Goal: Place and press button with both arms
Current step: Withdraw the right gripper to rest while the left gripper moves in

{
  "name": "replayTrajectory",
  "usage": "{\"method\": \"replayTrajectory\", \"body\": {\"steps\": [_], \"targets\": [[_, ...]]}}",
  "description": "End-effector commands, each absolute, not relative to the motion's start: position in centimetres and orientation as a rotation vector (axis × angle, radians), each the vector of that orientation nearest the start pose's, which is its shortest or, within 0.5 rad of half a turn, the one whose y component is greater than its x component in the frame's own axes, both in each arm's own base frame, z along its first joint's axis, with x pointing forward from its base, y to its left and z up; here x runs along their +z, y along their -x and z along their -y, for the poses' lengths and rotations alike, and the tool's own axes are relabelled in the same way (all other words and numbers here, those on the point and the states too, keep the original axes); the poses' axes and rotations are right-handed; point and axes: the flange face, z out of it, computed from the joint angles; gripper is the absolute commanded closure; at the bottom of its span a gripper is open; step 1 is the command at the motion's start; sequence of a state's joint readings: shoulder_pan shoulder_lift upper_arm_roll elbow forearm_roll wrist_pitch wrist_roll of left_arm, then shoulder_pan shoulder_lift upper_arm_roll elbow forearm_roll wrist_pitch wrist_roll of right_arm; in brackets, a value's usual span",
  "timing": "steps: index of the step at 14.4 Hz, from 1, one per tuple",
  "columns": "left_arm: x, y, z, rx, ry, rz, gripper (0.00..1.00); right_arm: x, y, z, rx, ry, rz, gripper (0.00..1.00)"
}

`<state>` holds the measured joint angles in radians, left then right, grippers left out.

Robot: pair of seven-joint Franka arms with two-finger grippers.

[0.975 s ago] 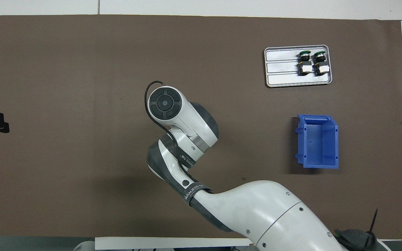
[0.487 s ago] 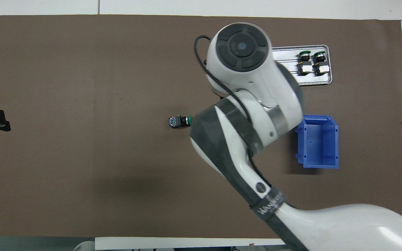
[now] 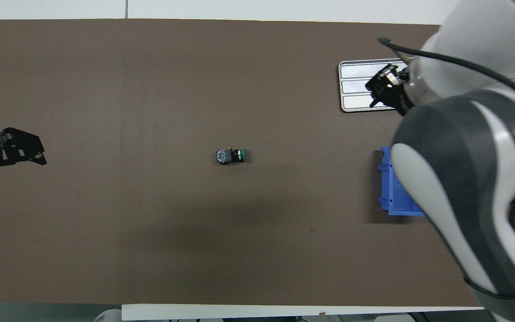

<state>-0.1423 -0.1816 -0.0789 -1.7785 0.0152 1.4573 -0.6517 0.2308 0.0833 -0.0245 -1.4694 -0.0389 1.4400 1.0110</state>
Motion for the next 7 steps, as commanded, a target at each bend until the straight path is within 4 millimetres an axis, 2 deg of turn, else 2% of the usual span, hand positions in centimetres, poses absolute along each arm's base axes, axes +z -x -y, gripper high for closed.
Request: {"method": "replayTrajectory", "body": {"steps": [1, 3, 5, 7], "targets": [[59.6, -47.4, 13.4, 0.184, 2.927, 0.76, 0.0, 61.9, -54.4, -5.9, 0.177, 3.08, -0.973, 0.01], [58.4, -47.7, 15.4, 0.19, 2.863, 0.925, 0.0, 62.5, -54.1, -3.0, 0.2, 3.135, -0.702, 0.01], [57.0, -48.1, 18.3, 0.167, 2.799, 1.099, 0.0, 62.6, -53.9, -2.0, 0.217, 3.165, -0.483, 0.01], [55.3, -48.7, 21.1, 0.188, 2.74, 1.275, 0.0, 62.4, -52.4, -0.4, 0.244, 3.166, -0.409, 0.01]]}}
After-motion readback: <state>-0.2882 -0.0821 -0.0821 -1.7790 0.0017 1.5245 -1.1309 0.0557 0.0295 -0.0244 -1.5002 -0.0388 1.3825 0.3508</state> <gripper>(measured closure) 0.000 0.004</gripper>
